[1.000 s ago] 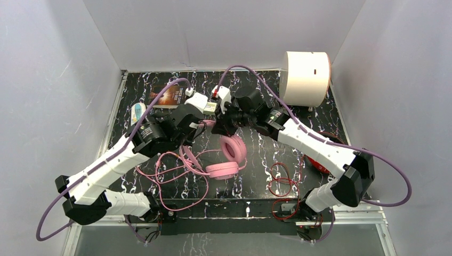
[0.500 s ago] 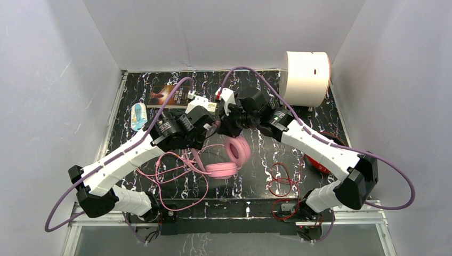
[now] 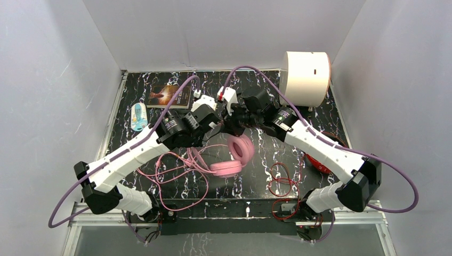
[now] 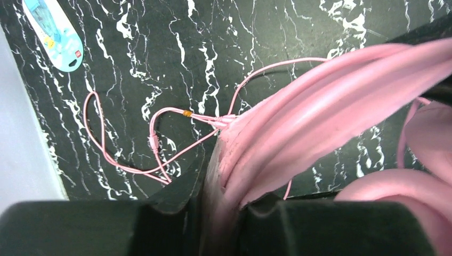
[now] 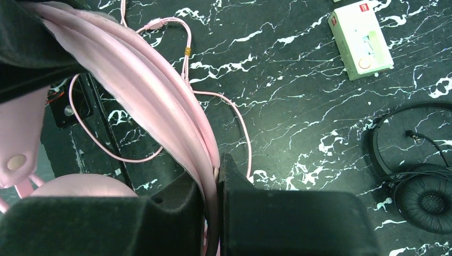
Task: Wrap the headphones
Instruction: Pick up the headphones from the center of the board, then wrap the headphones cable around the headphones.
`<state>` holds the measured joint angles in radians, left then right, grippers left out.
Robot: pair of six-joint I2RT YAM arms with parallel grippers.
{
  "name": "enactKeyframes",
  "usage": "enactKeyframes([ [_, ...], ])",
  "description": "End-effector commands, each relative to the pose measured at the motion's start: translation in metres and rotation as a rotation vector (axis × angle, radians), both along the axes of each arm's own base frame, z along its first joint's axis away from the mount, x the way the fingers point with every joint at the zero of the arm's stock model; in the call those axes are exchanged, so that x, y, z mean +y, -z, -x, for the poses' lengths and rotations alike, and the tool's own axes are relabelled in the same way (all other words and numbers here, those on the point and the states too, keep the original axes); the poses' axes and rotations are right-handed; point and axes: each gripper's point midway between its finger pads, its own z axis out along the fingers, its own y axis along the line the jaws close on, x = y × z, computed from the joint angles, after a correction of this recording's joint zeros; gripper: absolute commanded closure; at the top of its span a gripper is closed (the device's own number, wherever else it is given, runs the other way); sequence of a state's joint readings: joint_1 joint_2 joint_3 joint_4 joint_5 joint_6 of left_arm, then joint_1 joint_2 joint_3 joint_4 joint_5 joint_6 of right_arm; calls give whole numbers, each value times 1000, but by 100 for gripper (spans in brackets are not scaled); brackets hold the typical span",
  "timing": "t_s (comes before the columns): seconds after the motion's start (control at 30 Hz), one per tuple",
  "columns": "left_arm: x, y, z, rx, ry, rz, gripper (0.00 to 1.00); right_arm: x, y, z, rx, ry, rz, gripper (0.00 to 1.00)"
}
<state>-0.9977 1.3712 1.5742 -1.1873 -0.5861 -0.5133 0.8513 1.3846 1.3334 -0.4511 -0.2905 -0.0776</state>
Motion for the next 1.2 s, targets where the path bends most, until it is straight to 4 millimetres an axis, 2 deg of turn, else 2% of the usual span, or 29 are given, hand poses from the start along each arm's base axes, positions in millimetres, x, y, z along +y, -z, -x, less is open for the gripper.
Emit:
enactKeyframes([
  [0.0, 9, -25, -12, -88, -33, 3, 96, 5, -52, 12, -50, -61, -105, 93],
  [0.03, 11, -29, -13, -98, -41, 10, 100, 2, -55, 8, -57, -25, -100, 77],
  [0.07, 12, -33, -14, -107, -45, 24, 100, -3, -60, 3, -67, 19, -95, 64],
  [0.13, 14, -36, -15, -112, -47, 58, 100, -13, -75, -5, -106, 89, -92, 43],
  [0.23, 21, -36, -17, -105, -68, 101, 100, -34, -107, -21, -182, 238, -100, 15],
  [0.27, 24, -34, -18, -98, -74, 113, 100, -41, -118, -27, -210, 283, -107, 10],
  [0.33, 31, -32, -21, -78, -91, 160, 100, -62, -140, -43, -254, 399, -115, 6],
  [0.43, 30, -43, -26, -47, -68, 296, 100, -94, -157, -74, -263, 497, -135, 3],
  [0.5, 28, -56, -31, -29, -54, 386, 100, -114, -148, -97, -199, 506, -184, 1],
  [0.57, 23, -80, -37, -29, -28, 504, 100, -138, -134, -119, -118, 527, -241, 1],
  [0.63, 14, -106, -39, -29, -5, 600, 100, -151, -106, -131, -56, 561, -262, 1],
  [0.73, -3, -150, -44, -60, 23, 727, 100, -140, -84, -123, -38, 480, -323, 3],
  [0.83, -13, -204, -56, -157, 24, 849, 100, -118, -63, -105, 11, 337, -405, 3],
  [0.87, -16, -227, -57, -205, 31, 905, 100, -109, -60, -96, 14, 280, -439, 3],
  [1.0, -28, -282, -72, -330, 55, 1061, 100, -67, -57, -58, -11, 99, -572, 1],
  [1.07, -37, -302, -74, -355, 94, 1143, 100, -46, -59, -43, -18, 56, -626, 1],
  [1.17, -52, -327, -69, -357, 176, 1255, 100, -29, -57, -47, -38, 87, -640, 1],
])
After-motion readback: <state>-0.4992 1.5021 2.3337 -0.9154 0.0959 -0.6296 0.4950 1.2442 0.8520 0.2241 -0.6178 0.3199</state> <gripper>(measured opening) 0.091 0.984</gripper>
